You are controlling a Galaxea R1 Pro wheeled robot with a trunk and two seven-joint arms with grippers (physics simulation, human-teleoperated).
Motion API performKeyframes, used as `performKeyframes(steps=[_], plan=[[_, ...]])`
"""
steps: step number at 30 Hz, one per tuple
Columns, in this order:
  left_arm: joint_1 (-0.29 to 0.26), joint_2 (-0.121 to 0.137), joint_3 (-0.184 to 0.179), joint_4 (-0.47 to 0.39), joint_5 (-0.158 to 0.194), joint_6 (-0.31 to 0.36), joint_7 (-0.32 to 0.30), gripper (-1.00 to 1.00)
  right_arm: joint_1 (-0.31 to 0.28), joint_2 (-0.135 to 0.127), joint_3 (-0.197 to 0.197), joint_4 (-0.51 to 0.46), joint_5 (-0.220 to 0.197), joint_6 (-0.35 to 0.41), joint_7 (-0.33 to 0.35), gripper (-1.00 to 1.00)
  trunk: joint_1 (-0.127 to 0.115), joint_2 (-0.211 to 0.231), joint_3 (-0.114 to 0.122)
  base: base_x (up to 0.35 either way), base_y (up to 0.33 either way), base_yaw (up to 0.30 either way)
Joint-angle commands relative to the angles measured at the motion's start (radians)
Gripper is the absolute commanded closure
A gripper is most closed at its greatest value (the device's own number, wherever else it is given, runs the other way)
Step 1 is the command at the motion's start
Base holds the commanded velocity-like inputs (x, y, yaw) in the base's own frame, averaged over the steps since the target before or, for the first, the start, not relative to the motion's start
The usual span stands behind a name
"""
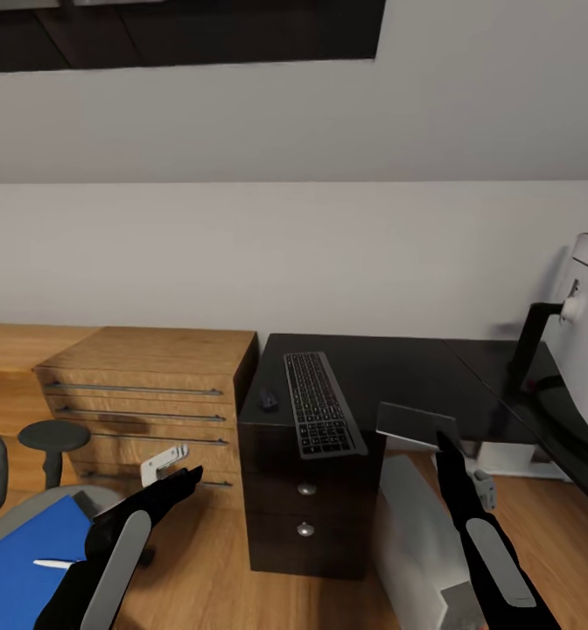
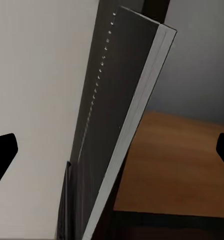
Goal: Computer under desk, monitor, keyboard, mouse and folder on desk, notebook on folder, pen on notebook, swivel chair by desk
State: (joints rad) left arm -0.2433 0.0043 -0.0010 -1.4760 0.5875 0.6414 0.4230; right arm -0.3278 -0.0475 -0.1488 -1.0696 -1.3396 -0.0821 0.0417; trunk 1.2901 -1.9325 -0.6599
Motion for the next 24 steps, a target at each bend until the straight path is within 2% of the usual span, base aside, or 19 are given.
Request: performKeyframes(steps=[1, 10, 19, 24], plan=[[-0.001, 0.000, 0.000, -0.001, 0.012, 0.003, 0.008, -1.00, -0.001, -0.001, 0.001, 0.000, -0.010, -0.004, 0.004, -1.00, -0.001, -0.001, -0.001, -0.248, 0.000, 0.000], [-0.001, 0.000, -0.001, -0.001, 0.015, 0.003, 0.008, -1.00, -0.001, -0.002, 0.000, 0.000, -0.009, -0.004, 0.004, -1.00, -0.001, -0.001, -0.001, -0.090, 0.000, 0.000], [-0.001, 0.000, -0.001, -0.001, 0.015, 0.003, 0.008, -1.00, -0.001, -0.002, 0.000, 0.001, -0.008, -0.005, 0.003, -1.00, -0.001, -0.001, -0.001, -0.254, -0.015, 0.000], [-0.001, 0.000, -0.001, -0.001, 0.014, 0.003, 0.008, -1.00, -0.001, -0.002, 0.000, 0.002, -0.007, -0.008, 0.003, -1.00, -0.001, -0.001, -0.001, -0.120, -0.015, 0.000]])
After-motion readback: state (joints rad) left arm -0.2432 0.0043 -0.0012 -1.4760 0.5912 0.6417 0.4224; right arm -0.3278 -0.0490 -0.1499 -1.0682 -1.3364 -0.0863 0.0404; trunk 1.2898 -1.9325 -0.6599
